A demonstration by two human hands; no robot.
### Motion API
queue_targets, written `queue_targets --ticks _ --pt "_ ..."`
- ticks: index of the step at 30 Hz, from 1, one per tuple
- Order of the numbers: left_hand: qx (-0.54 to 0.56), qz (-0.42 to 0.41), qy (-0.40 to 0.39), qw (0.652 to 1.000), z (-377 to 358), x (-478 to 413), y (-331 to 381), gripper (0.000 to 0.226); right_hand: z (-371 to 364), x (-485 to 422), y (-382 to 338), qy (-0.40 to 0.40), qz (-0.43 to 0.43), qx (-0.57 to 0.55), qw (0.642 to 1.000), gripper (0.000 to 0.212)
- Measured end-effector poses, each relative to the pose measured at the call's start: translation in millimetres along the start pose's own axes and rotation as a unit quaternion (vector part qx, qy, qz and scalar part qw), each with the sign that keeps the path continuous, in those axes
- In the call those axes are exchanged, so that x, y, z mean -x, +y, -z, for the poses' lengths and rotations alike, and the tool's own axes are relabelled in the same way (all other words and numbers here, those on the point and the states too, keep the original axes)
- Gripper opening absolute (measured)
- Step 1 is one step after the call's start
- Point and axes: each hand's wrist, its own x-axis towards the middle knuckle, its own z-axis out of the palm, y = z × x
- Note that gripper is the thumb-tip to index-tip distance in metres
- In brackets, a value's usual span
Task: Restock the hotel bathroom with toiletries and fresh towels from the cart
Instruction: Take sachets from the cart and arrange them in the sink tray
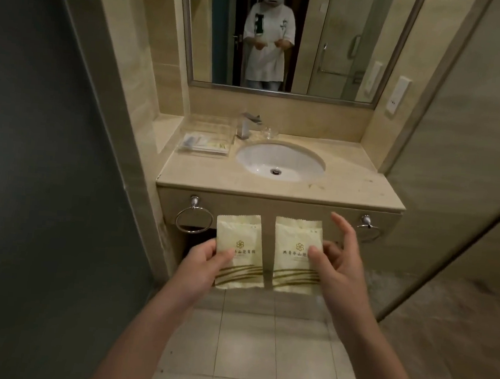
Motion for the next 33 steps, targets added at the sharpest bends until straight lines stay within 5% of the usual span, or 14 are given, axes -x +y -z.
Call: queue_targets --ticks 8,20,33 --pt "-0.031 -0.009 0.019 0.999 21 -107 19 0.017 -30 -116 23 0.002 0.008 -0.027 1.000 0.031" --pt "0.002 0.030 0.097 0.995 10 -304 59 0.017 -40 -340 46 -0.100 0.032 0.010 0.994 0.015" --pt "0.085 0.053 0.135 0.986 9 -429 67 0.016 -73 -482 73 -0.214 0.020 0.108 0.971 0.029"
